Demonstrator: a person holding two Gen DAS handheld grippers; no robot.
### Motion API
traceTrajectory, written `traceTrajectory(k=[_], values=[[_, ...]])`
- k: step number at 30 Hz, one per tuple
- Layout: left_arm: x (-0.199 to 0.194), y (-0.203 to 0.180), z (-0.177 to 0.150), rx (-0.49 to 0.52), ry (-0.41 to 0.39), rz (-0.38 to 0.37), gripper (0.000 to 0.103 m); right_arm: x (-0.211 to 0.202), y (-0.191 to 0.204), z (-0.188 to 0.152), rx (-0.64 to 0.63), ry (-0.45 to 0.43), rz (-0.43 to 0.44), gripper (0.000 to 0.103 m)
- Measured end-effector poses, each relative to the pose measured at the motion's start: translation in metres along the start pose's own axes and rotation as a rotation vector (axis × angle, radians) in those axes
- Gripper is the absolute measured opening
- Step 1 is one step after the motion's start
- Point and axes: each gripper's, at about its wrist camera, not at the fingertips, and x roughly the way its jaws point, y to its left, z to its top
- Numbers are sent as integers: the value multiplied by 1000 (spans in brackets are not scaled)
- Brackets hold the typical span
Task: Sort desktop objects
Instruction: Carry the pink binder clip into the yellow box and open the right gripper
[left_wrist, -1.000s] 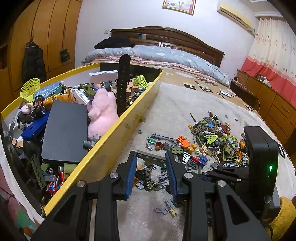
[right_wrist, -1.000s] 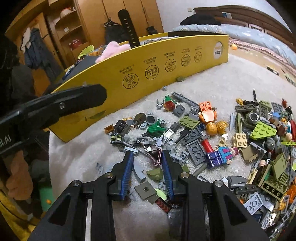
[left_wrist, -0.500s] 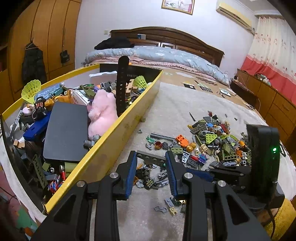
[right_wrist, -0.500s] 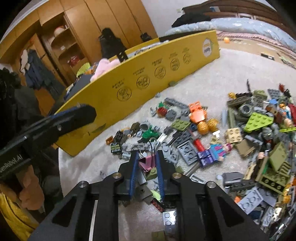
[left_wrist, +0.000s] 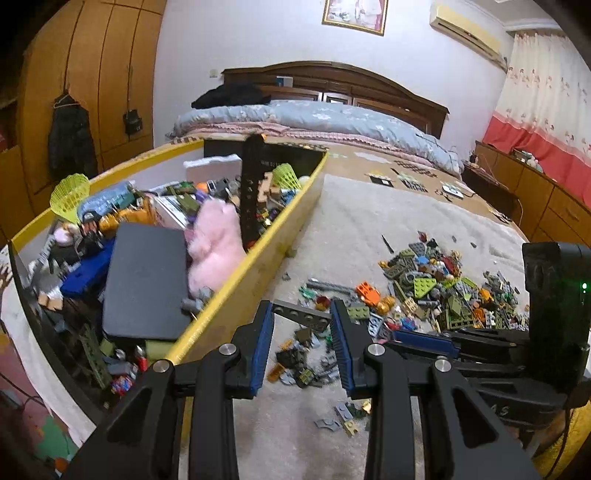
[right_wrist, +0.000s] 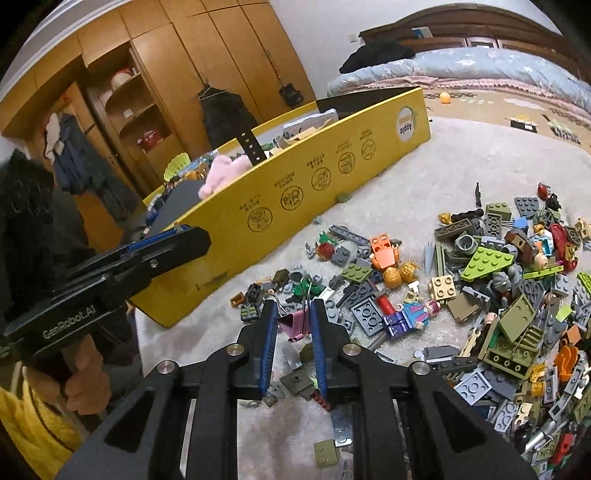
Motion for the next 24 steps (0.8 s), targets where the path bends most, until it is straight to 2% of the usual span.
traceTrajectory(k=[9, 13, 16, 19, 24], values=[[-11, 32, 43, 10, -56, 28, 31, -3, 5, 39, -39, -3, -21, 18], [-8, 54, 75, 4, -62, 35, 31, 3, 11, 73, -57, -19, -21, 18], [-1, 66, 98, 27, -67, 77, 31, 8, 14, 100, -52, -41, -23, 18], [12, 82, 120, 23, -45, 102, 31, 21, 19, 132, -59, -47, -32, 18], [44, 115, 144, -45, 37, 120, 31, 55, 28, 179, -84, -37, -63, 18]])
